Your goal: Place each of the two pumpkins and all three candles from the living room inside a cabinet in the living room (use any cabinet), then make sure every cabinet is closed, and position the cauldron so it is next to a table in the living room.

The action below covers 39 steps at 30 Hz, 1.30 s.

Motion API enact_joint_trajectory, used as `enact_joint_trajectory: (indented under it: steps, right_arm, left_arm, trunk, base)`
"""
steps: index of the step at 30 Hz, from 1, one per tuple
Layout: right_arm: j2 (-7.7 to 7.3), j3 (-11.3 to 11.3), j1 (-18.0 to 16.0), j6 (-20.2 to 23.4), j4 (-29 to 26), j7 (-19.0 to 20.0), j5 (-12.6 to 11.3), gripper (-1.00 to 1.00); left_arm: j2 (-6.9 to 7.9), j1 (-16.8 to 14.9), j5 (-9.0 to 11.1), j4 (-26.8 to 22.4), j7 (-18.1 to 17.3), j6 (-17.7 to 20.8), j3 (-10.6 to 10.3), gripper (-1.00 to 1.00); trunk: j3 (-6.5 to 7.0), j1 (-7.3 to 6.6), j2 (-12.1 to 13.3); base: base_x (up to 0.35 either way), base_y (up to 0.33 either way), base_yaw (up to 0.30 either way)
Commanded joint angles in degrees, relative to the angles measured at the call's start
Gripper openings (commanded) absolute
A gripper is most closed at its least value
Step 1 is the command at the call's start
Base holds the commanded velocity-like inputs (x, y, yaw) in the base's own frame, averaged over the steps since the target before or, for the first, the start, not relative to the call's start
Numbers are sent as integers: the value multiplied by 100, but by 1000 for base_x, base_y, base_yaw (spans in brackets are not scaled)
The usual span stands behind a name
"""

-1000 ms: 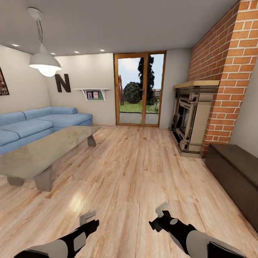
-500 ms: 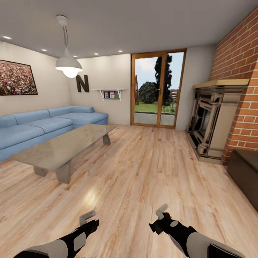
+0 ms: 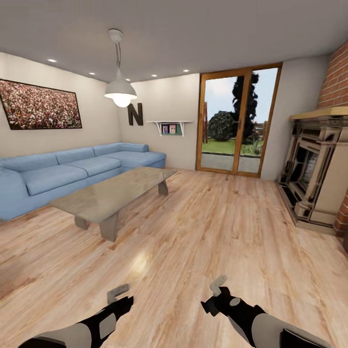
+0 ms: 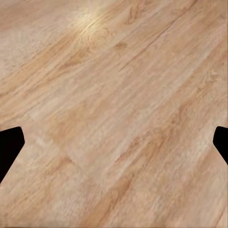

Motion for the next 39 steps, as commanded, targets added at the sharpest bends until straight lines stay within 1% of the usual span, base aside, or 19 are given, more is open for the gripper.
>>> enact_joint_trajectory:
  steps: [1,15,39]
  right_arm:
    - [2,41,-3,-22,12,31,-60,100]
    - [2,41,-3,-20,12,31,-60,100]
    - [2,41,-3,-13,12,34,-59,100]
  left_arm:
    - [-5,-10,32,20,6,-34,-46,100]
    - [-5,-10,32,19,3,-34,-48,100]
    - [-5,-10,32,16,-14,-34,-48,100]
  trunk:
    - [-3,-1,-3]
    - [45,-1,-3]
    - [111,-1,-3]
  base:
    - [0,0,287]
    - [0,20,286]
    - [85,261,285]
